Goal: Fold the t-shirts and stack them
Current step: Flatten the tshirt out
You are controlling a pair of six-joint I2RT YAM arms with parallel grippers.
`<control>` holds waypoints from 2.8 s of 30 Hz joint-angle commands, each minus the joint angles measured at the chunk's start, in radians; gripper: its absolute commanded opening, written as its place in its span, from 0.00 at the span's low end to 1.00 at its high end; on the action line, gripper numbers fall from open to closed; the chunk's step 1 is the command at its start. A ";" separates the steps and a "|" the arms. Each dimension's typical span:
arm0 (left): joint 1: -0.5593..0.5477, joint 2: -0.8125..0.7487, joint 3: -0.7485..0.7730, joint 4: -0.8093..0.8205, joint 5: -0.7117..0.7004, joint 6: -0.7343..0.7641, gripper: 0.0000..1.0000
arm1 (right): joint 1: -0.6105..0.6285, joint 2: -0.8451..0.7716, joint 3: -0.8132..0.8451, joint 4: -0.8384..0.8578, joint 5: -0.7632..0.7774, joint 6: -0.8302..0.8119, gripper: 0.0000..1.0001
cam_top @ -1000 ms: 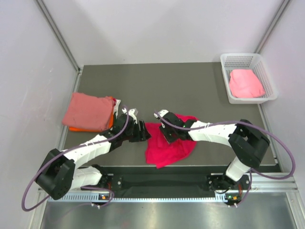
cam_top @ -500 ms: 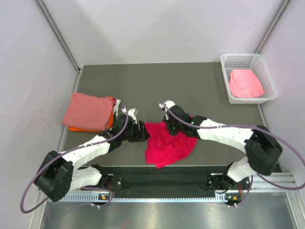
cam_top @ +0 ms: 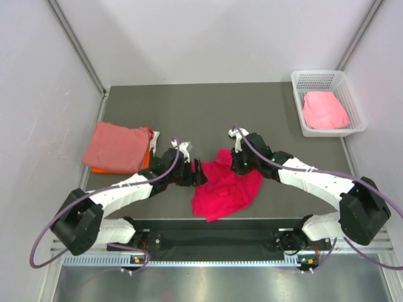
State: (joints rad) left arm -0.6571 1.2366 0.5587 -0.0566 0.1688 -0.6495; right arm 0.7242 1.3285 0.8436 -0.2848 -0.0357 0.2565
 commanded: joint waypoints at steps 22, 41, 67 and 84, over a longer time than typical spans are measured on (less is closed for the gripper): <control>-0.239 0.345 0.191 0.307 -0.008 0.090 0.10 | -0.138 0.018 -0.021 0.157 -0.248 0.075 0.00; -0.233 0.124 -0.014 0.158 -0.130 -0.064 0.00 | -0.269 0.052 -0.095 0.239 -0.320 0.037 0.57; -0.233 0.175 0.204 0.061 -0.133 0.047 0.00 | -0.095 0.153 0.057 0.170 -0.297 -0.036 0.56; -0.233 0.155 0.213 0.006 -0.152 0.051 0.00 | -0.035 0.258 0.127 0.141 -0.253 -0.060 0.30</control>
State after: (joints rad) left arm -0.8909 1.4120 0.7441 -0.0498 0.0315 -0.6071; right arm 0.6750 1.5646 0.9070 -0.1638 -0.3122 0.1978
